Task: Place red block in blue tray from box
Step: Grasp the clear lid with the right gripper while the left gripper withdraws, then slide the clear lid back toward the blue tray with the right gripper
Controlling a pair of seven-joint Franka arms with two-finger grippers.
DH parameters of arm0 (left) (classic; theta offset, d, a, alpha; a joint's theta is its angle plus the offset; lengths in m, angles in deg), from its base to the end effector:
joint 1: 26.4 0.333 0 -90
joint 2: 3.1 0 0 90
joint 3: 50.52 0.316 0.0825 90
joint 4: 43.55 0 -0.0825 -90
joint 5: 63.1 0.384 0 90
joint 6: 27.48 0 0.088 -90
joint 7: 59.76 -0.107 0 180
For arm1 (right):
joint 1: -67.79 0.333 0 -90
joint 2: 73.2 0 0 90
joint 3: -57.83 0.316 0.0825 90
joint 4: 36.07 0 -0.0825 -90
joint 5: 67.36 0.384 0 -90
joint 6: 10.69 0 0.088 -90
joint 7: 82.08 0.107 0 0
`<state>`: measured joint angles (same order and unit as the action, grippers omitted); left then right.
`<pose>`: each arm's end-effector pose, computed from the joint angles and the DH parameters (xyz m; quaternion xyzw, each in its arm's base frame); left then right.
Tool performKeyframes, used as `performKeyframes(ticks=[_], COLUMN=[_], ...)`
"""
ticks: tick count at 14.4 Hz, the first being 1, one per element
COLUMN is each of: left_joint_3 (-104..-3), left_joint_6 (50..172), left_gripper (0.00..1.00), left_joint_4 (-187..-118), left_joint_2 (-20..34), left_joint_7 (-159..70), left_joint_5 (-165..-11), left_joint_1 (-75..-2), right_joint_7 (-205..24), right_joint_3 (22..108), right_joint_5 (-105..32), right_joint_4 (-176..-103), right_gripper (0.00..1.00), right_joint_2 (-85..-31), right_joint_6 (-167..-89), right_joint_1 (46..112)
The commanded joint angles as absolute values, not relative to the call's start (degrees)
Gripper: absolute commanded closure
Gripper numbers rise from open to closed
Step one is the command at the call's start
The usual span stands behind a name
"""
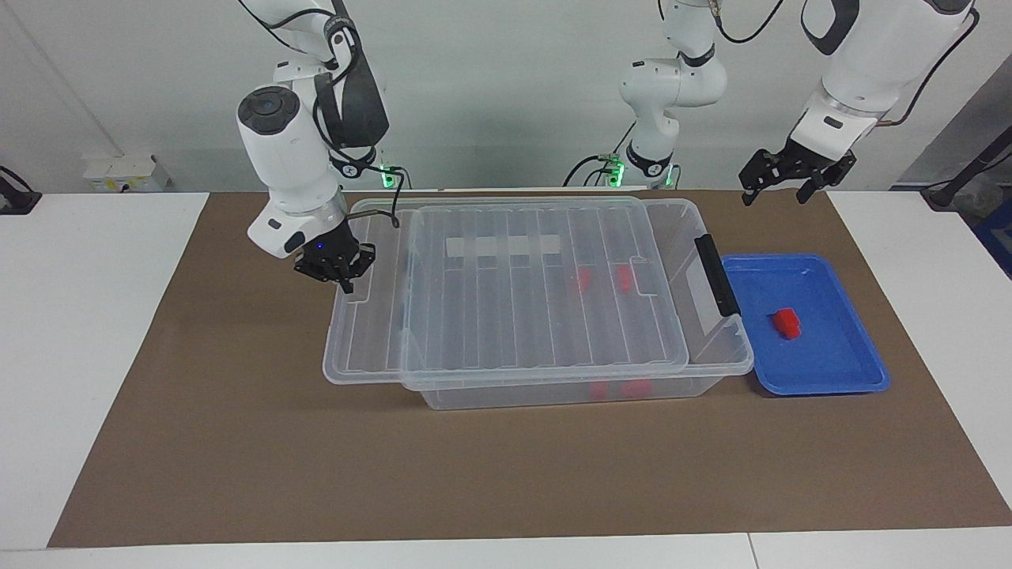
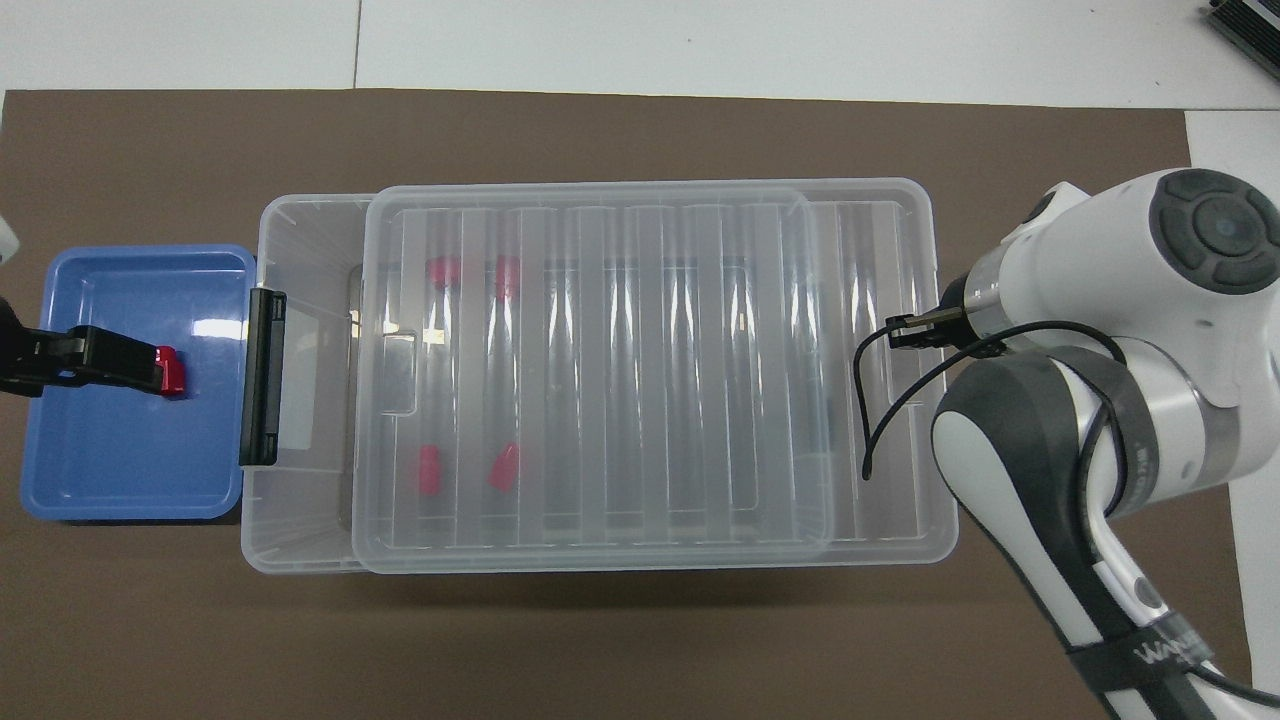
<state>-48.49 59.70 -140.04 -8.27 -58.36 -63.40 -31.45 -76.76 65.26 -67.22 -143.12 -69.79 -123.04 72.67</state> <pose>0.5188 -0.0271 0.6157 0.9992 -0.0143 -0.0363 0.0028 0.5680 0.1228 0.4828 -0.9980 -0.0603 -0.0158 0.0075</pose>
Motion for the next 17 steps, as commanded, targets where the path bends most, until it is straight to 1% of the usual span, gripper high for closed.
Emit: performKeyframes(ticks=[1, 3, 6, 7, 9, 11, 13, 17], left_joint_3=[-48.0, -48.0, -48.0, -48.0, -48.0, -48.0, -48.0, -48.0], left_joint_6=[58.8, 58.8, 58.8, 58.8, 58.8, 58.8, 58.8, 58.8], left_gripper=[0.0, 0.0, 0.0, 0.0, 0.0, 0.0, 0.0, 0.0], left_joint_4=[-140.2, -140.2, -140.2, -140.2, -140.2, -140.2, -140.2, -140.2], left_joint_2=[-8.8, -8.8, -8.8, -8.8, -8.8, -8.8, -8.8, -8.8], left_joint_7=[-57.7, -57.7, -57.7, -57.7, -57.7, -57.7, -57.7, -57.7], left_joint_5=[-64.2, -64.2, -64.2, -64.2, -64.2, -64.2, -64.2, -64.2], left_joint_1=[-31.3, -31.2, -31.2, -31.2, -31.2, -31.2, -31.2, -31.2], right_joint_7=[-75.6, -75.4, -75.9, -76.2, -78.4, -80.0, -80.3, -80.3], right_joint_3=[65.6, 65.6, 65.2, 65.2, 65.2, 65.2, 65.2, 65.3], right_joint_5=[-66.0, -66.0, -67.2, -67.3, -67.3, -67.2, -67.2, -67.0], right_joint_4=[-143.7, -143.4, -140.2, -140.4, -141.1, -143.8, -145.4, -146.7], right_gripper=[1.0, 1.0, 1.0, 1.0, 1.0, 1.0, 1.0, 1.0], right_joint_2=[-70.7, -70.7, -70.4, -70.4, -70.6, -71.3, -71.5, -71.5], right_joint_6=[-123.1, -122.7, -121.5, -121.5, -122.1, -123.0, -124.6, -124.9], right_joint_1=[73.6, 74.4, 72.1, 70.7, 68.2, 67.0, 66.9, 67.4])
